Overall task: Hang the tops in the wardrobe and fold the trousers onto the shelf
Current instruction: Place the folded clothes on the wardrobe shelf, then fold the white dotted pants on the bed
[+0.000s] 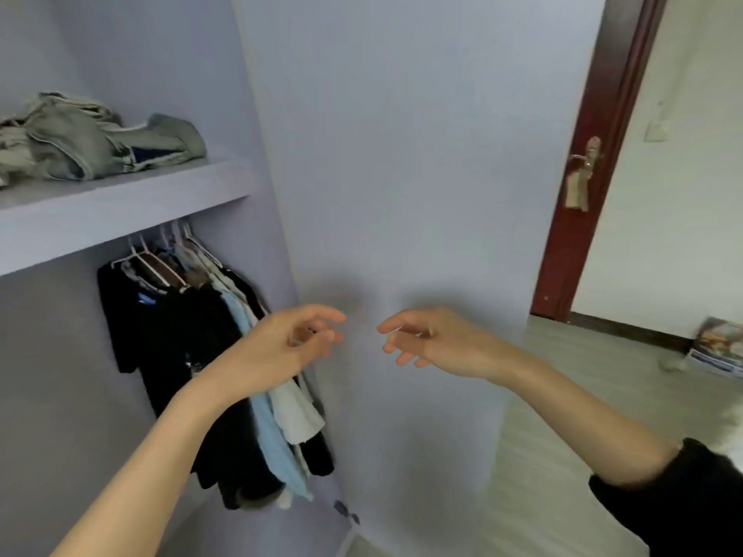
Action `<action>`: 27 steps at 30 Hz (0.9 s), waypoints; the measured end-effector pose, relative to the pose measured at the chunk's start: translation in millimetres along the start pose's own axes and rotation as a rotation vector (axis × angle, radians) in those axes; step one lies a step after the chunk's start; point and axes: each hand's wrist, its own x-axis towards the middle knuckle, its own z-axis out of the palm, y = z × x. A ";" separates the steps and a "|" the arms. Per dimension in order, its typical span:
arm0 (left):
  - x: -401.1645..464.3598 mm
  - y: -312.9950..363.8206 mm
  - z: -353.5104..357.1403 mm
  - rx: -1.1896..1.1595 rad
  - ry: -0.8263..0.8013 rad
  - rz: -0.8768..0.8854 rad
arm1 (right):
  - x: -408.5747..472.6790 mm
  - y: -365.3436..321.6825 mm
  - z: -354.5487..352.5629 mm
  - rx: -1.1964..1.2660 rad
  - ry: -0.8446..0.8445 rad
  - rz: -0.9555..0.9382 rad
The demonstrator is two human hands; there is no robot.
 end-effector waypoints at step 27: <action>397.1 239.6 576.5 -0.102 -0.761 0.355 | -245.1 440.3 -380.0 0.263 0.702 0.776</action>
